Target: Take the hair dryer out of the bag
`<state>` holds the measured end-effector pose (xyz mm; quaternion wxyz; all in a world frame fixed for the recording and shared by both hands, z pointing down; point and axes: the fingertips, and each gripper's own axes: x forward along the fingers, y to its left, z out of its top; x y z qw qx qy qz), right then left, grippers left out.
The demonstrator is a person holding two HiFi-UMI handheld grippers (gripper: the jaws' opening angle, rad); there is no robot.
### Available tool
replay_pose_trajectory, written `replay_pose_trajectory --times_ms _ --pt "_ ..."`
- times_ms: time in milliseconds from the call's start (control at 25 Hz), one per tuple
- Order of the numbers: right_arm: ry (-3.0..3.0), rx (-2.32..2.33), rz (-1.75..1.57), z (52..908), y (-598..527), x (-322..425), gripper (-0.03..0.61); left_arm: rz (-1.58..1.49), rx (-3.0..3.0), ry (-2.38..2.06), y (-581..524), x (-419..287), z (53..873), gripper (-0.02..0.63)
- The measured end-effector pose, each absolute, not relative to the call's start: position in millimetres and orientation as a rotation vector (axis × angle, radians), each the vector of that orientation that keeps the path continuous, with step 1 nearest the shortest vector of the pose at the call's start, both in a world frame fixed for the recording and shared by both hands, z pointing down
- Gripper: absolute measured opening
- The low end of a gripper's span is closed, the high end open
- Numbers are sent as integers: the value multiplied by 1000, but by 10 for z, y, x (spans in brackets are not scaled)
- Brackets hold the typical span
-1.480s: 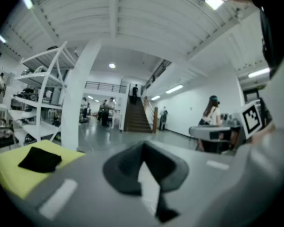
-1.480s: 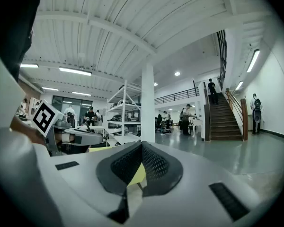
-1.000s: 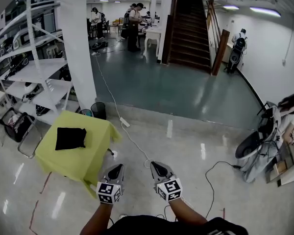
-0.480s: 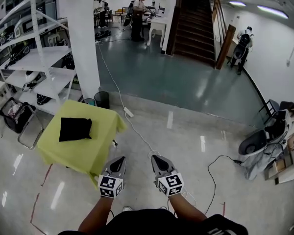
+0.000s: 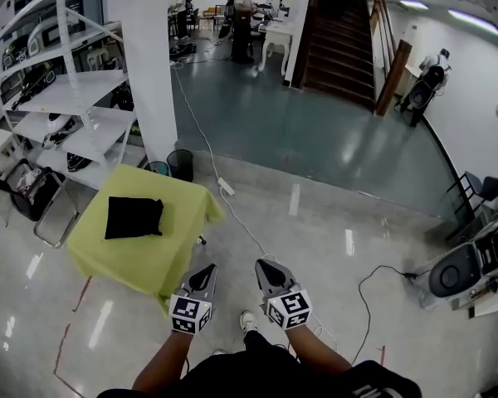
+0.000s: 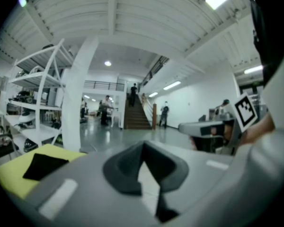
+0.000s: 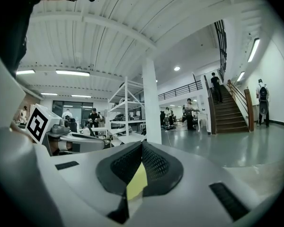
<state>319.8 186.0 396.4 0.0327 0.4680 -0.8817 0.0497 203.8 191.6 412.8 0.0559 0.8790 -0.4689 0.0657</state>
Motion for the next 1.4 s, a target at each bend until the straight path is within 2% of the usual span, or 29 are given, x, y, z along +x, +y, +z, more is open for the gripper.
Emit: replay_pose_trajectory --times_ms 400,840,1400 --pt "-2794 1306 79 3797 713 3175 6 177 2566 -1595 962 1939 3987 6" --pt "-2845 1159 170 3893 2 3256 6 228 2450 -1727 383 2005 4100 6" --pt "-2894 923 143 4044 -646 2507 6 206 2341 -1864 -230 1452 4160 6"
